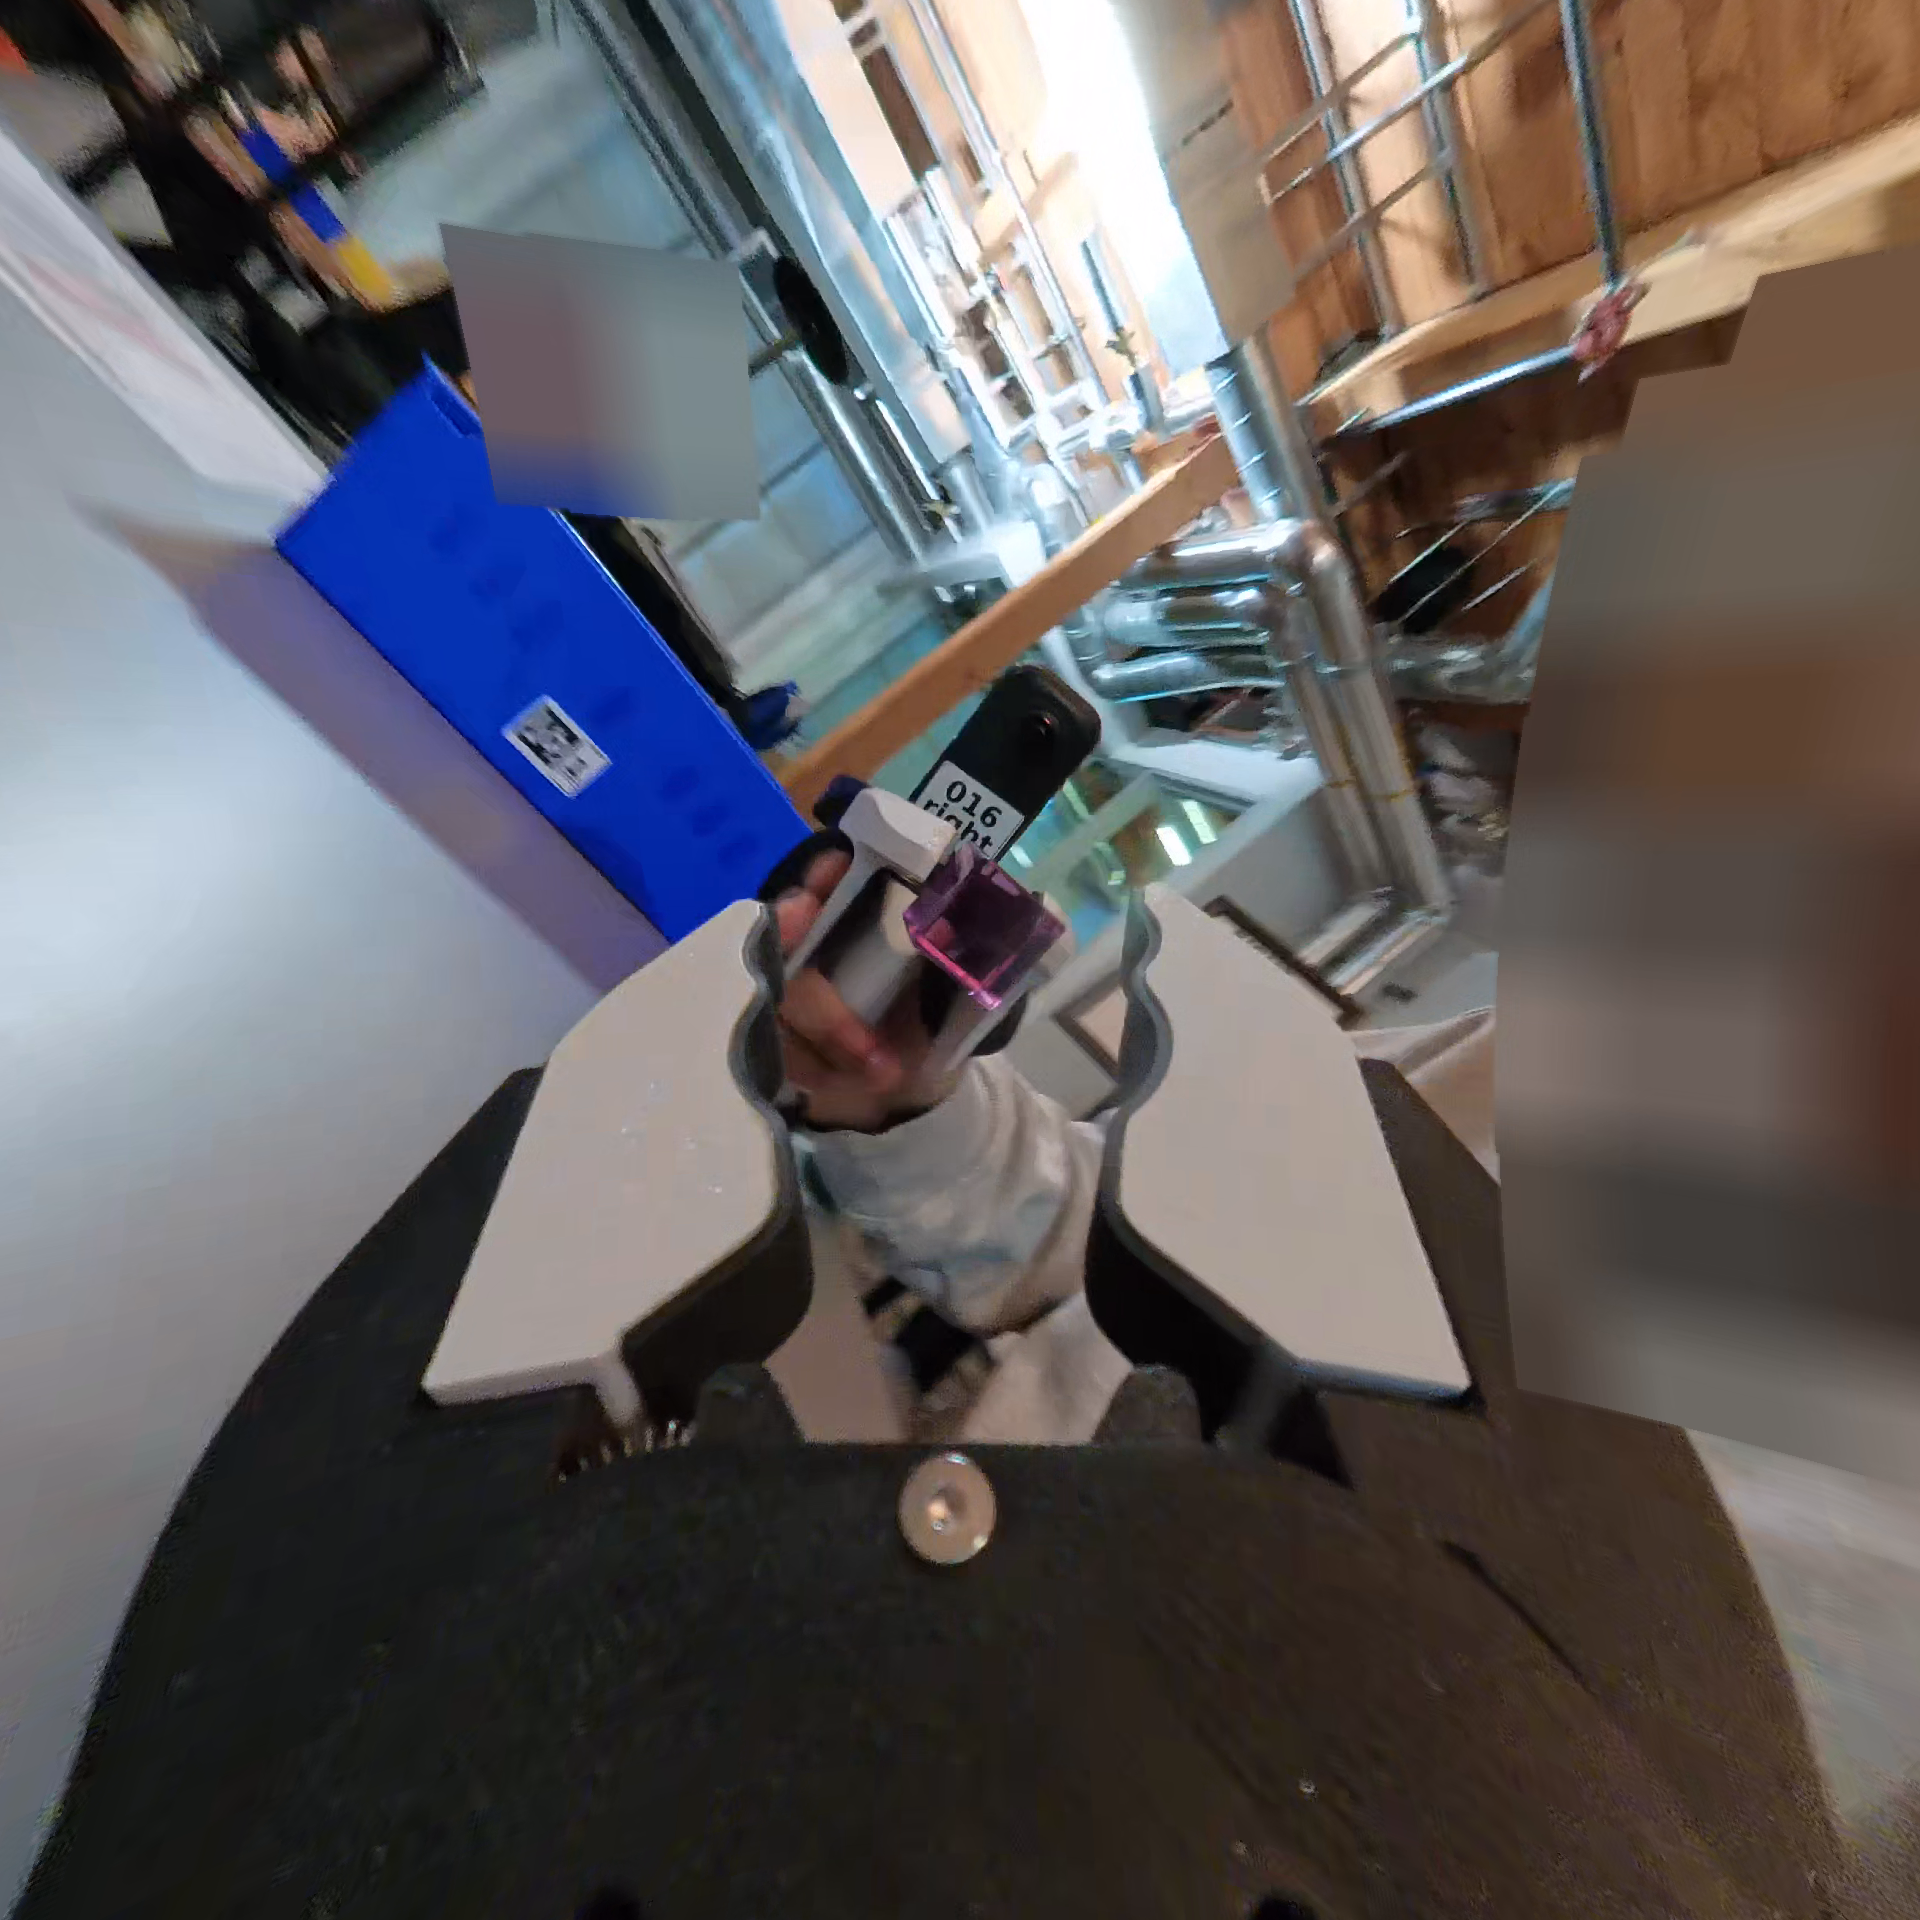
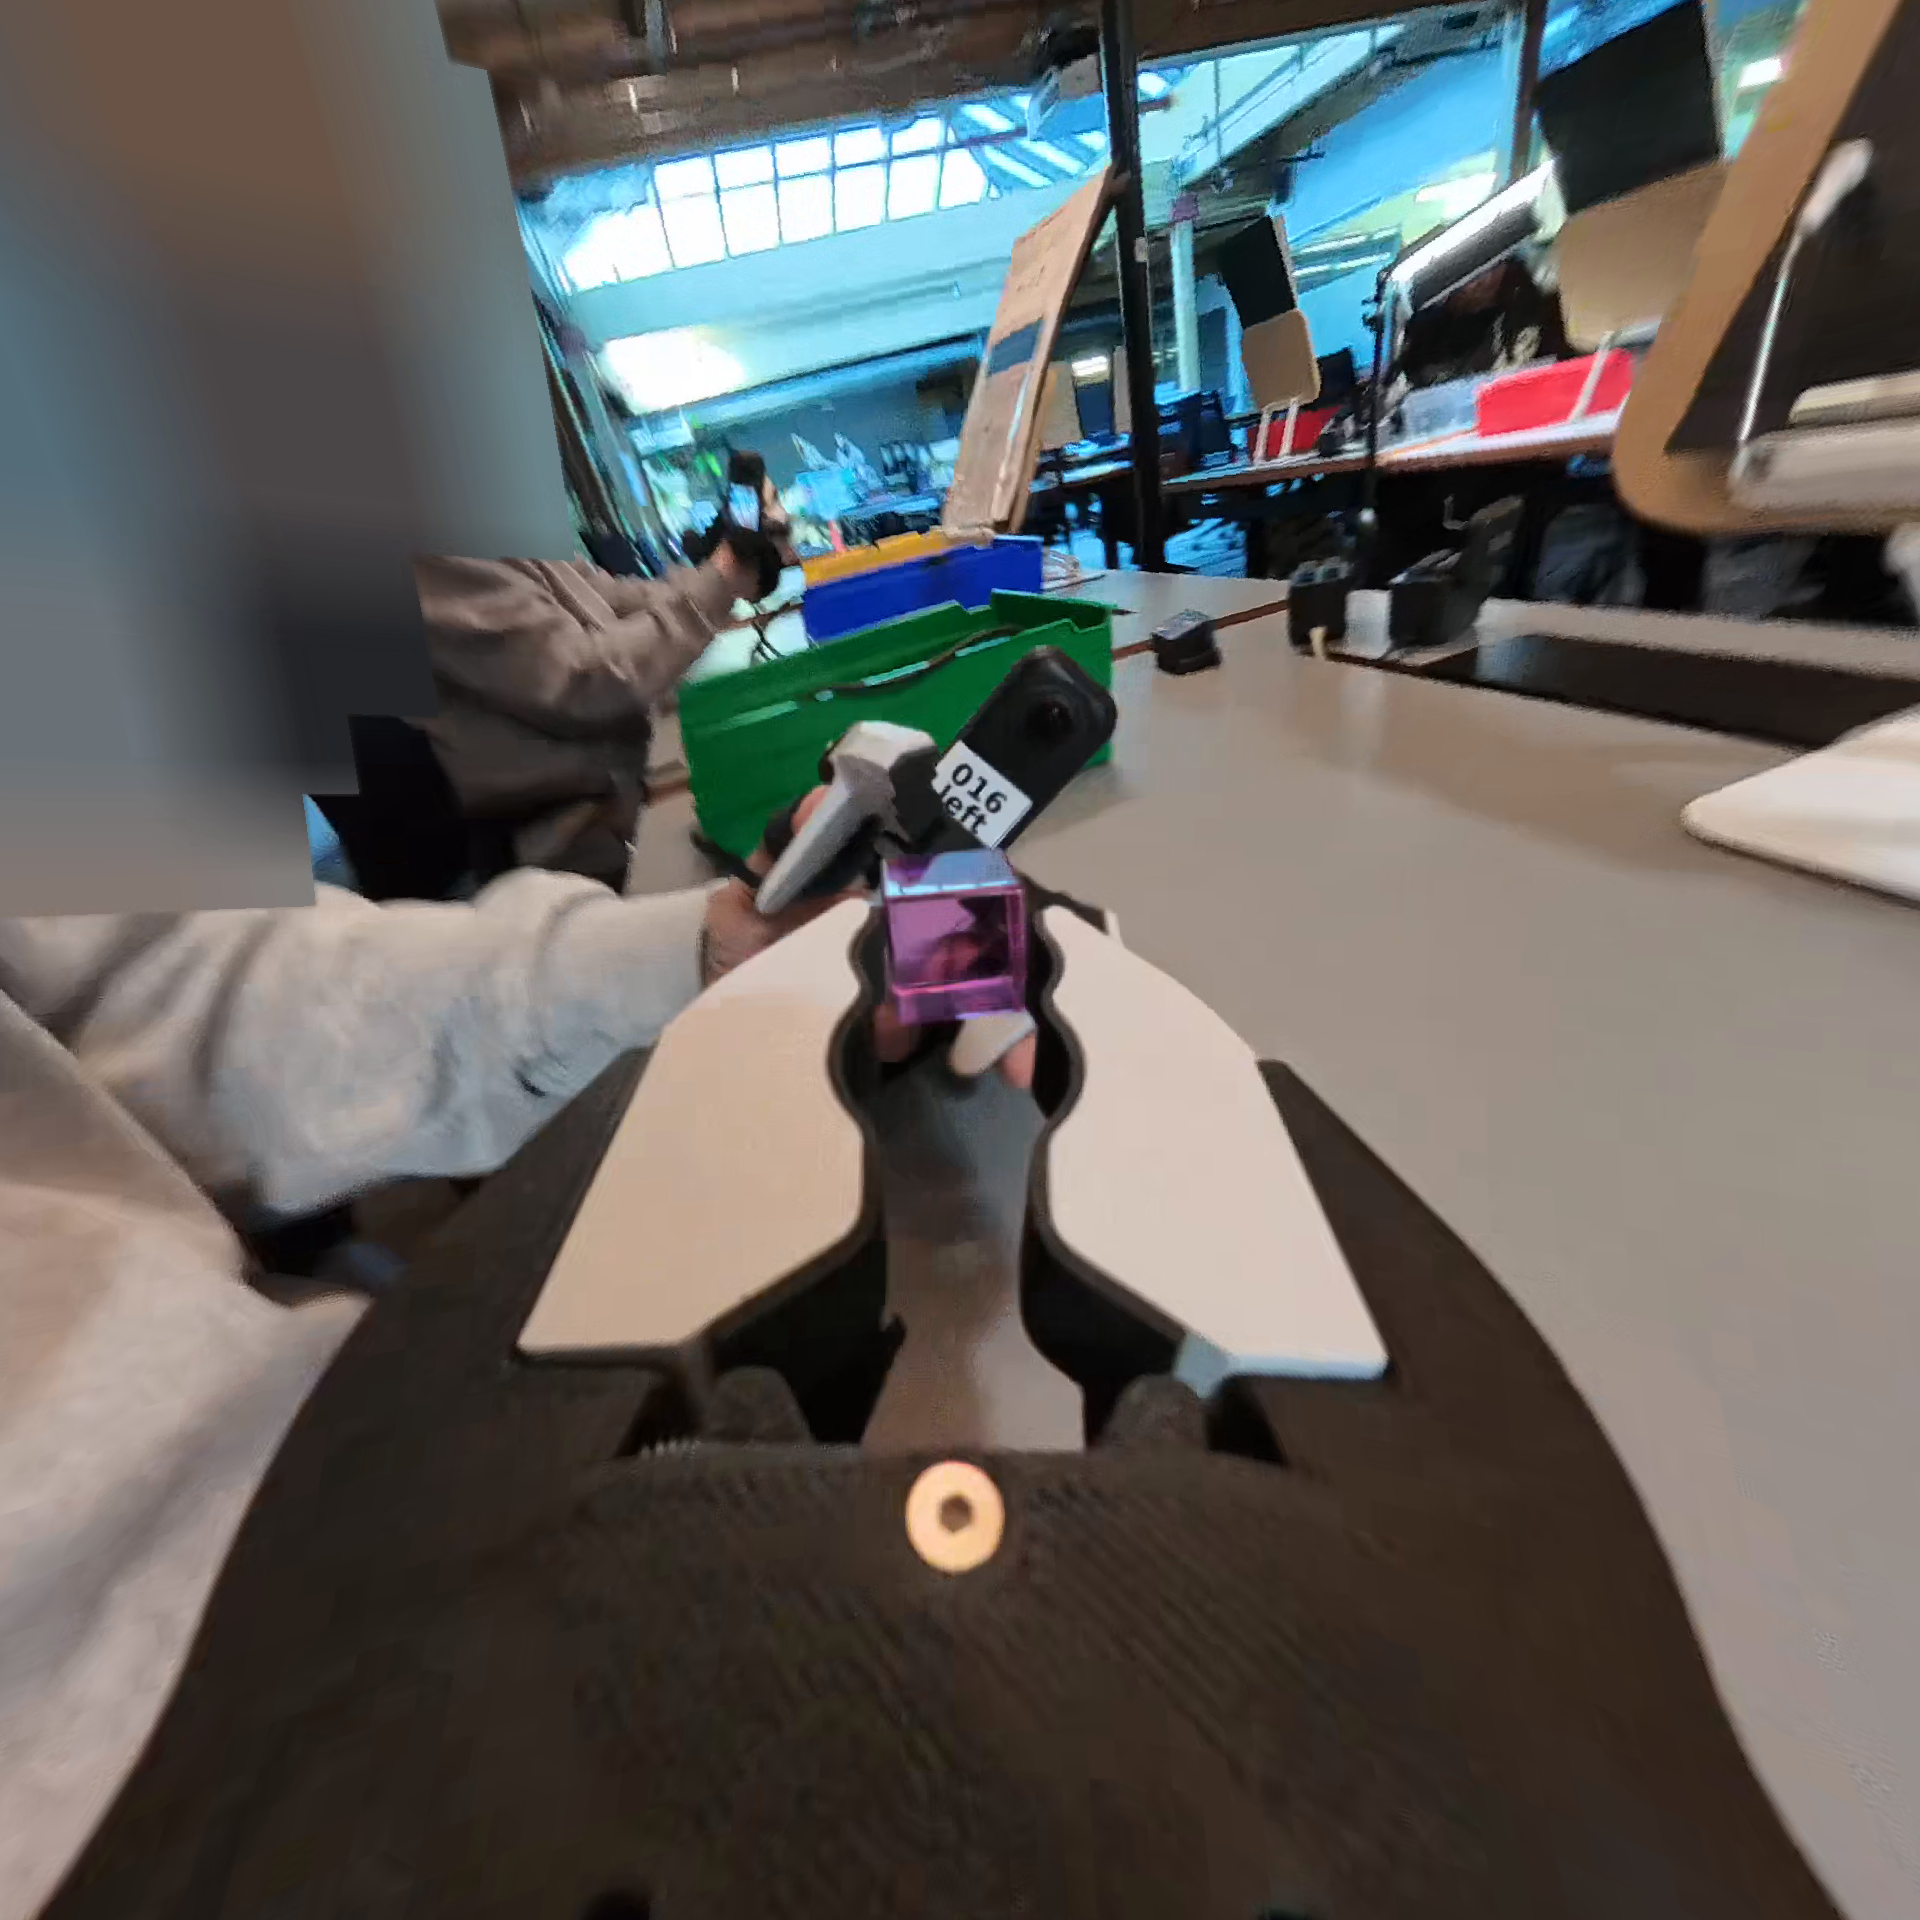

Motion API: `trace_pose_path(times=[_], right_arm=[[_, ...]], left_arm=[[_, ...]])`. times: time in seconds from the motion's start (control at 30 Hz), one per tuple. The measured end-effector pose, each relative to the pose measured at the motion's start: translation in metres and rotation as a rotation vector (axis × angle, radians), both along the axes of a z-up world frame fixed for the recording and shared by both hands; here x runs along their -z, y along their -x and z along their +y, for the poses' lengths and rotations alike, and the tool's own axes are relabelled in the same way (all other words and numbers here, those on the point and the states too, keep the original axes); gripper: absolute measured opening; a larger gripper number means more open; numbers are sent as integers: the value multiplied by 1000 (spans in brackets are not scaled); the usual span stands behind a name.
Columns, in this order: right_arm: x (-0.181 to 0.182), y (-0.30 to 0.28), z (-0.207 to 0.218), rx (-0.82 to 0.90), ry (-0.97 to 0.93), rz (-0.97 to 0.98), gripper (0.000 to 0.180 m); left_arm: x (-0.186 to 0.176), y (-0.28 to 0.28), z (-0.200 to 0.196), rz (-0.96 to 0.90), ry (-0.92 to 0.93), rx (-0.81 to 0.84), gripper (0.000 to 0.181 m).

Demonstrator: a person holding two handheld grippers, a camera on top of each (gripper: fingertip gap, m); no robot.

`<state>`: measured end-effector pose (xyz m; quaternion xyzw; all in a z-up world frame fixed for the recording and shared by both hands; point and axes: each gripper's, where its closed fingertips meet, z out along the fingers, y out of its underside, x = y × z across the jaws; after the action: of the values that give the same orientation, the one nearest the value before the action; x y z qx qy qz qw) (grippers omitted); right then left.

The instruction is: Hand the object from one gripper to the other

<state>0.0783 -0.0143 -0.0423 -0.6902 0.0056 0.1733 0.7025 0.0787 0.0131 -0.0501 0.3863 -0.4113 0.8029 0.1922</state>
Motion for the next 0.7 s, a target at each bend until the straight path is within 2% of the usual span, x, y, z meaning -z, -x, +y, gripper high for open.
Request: trace_pose_path(times=[0.1,0.23,0.37,0.53,0.7], right_arm=[[-3,-8,-4,-33,-9,199,27],[1,-16,-5,-37,9,298,26],[9,-13,-3,-72,61,337,26],[13,-10,-2,-95,81,361,26],[14,-8,-2,-95,82,366,26]], left_arm=[[1,-2,1,-106,-172,-114,58],[3,3,-14,-223,-353,-144,54],[6,2,-20,-209,-353,-130,56],[7,2,-22,-205,-358,-99,45],[17,2,-33,-185,-410,-64,45]])
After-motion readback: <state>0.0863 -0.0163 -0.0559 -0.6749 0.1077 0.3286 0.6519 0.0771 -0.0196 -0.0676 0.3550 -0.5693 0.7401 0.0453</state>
